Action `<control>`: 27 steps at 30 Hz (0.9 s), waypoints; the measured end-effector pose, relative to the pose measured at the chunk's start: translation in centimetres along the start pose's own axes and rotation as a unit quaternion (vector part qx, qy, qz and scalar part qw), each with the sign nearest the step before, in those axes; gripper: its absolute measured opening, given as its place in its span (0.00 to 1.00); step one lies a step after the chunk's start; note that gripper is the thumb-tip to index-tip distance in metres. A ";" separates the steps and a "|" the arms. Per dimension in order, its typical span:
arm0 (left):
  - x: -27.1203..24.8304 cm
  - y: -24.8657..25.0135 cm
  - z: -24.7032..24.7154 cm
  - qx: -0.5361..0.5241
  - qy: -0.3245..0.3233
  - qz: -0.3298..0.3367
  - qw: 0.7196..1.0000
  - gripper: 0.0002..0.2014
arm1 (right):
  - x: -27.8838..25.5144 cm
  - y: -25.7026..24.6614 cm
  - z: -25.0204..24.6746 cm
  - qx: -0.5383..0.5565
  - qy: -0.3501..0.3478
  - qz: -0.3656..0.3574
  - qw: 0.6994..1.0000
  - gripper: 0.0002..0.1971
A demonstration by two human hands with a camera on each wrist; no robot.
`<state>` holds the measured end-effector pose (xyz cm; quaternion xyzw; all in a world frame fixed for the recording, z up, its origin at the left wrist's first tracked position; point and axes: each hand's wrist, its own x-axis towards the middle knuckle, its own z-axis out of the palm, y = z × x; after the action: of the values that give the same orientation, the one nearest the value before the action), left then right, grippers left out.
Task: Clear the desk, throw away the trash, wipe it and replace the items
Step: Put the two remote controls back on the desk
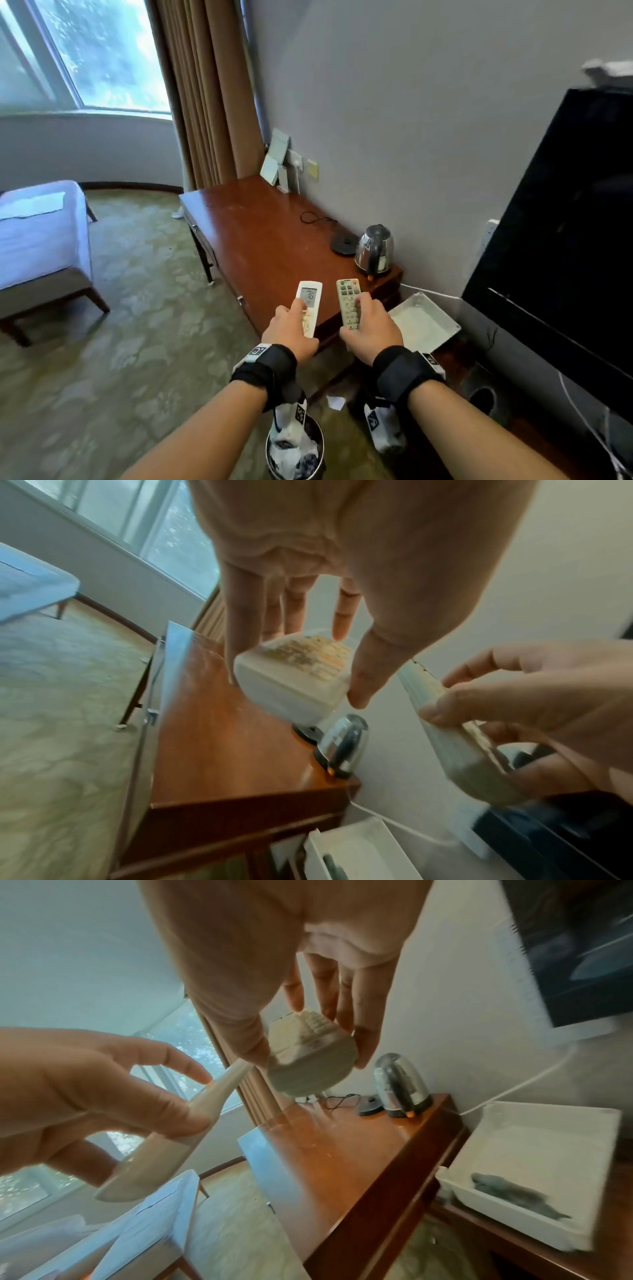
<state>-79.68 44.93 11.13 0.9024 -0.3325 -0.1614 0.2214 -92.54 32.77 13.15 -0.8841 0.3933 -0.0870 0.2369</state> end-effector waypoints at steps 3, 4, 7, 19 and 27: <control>4.0 -3.1 -2.6 0.005 0.023 -0.020 1.000 0.33 | 4.9 -4.0 2.6 0.006 -0.009 -0.032 0.999 0.27; 5.3 -4.2 -3.7 0.005 0.030 -0.029 0.999 0.32 | 6.6 -5.4 3.5 0.006 -0.013 -0.045 0.999 0.27; 8.6 -7.6 -6.9 0.009 0.039 -0.059 0.997 0.31 | 11.0 -10.2 6.5 0.010 -0.048 -0.083 0.995 0.27; 23.3 -20.5 -14.9 0.006 0.050 -0.079 0.996 0.30 | 24.9 -24.2 16.8 0.017 -0.079 -0.112 0.990 0.25; 35.7 -28.4 -20.5 0.011 -0.005 -0.019 1.000 0.31 | 33.9 -32.8 22.8 0.043 -0.048 -0.034 0.997 0.25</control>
<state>-29.76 46.27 9.03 0.9100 -0.3184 -0.1668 0.2067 -40.46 34.75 8.09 -0.8891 0.3469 -0.0690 0.2907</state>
